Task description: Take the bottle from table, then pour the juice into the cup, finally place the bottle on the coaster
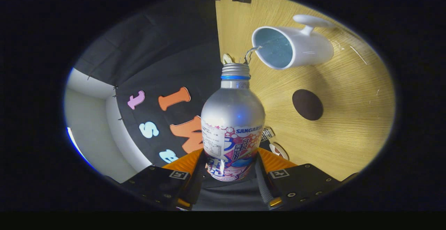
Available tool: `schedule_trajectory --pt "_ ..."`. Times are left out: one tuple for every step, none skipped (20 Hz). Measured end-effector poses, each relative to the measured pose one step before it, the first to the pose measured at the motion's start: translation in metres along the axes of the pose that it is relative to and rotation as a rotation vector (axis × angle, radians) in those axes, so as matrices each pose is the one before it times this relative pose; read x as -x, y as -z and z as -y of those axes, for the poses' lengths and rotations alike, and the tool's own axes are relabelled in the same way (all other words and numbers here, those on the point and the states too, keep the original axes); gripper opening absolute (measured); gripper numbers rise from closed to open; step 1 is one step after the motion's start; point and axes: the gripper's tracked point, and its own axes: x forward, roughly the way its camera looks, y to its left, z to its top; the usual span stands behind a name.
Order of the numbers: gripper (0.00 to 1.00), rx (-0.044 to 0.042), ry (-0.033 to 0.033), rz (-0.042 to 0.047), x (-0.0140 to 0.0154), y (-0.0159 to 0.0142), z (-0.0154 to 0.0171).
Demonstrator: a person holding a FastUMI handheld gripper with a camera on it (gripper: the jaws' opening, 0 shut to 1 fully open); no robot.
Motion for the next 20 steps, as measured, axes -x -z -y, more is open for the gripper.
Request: schedule_trajectory --pt "0.69 -0.01089 0.00265 0.00423 0.00103 0.00014 0.00012" --pt "0.69 -0.01056 0.00224 -0.00030 0.00016 0.00006 -0.00009" --pt "0.69 -0.00911 -0.00191 -0.00362 -0.00001 0.00096 -0.00052" --pt "0.69 -0.00283 0.00173 -0.00310 -0.00065 0.00121 -0.00006" --pt "0.69 0.00358 0.00432 -0.00515 0.00142 0.00272 0.00163" --pt "0.69 0.00236 0.00201 0.00143 -0.00040 -0.00058 0.00115" --pt "0.69 -0.00379 0.00065 0.00065 0.00219 -0.00082 0.00013" --pt "0.69 -0.00960 -0.00456 0.00210 -0.00011 -0.00205 -0.00094" --pt "0.69 -0.00961 -0.00273 0.00280 0.00065 -0.00107 -0.00108" --pt "0.69 -0.00775 -0.00220 0.00417 0.00085 -0.00188 -0.00015" --pt "0.69 -0.00551 -0.00285 0.00409 -0.00024 -0.00039 -0.00193" --pt "0.69 -0.00462 -0.00091 0.00431 -0.00016 -0.00122 -0.00070" --pt "0.69 -0.00626 0.00019 0.00151 0.00106 -0.00025 -0.00114" --pt "0.69 -0.01007 -0.00306 0.00677 0.00040 -0.00183 -0.00111" --pt "0.69 -0.01443 -0.00468 0.00557 0.00038 -0.00203 -0.00082" --pt "0.69 -0.01864 -0.00845 0.00760 0.00007 -0.00251 -0.00216" --pt "0.69 -0.01569 -0.00466 0.00154 -0.00016 -0.00051 -0.00288" --pt "0.69 -0.00897 -0.00101 0.00070 -0.00017 -0.00014 0.00051" --pt "0.69 -0.00420 -0.00003 -0.00308 -0.00006 0.00140 -0.00055" --pt "0.69 -0.00529 -0.00189 0.00125 -0.00085 -0.00070 -0.00051"
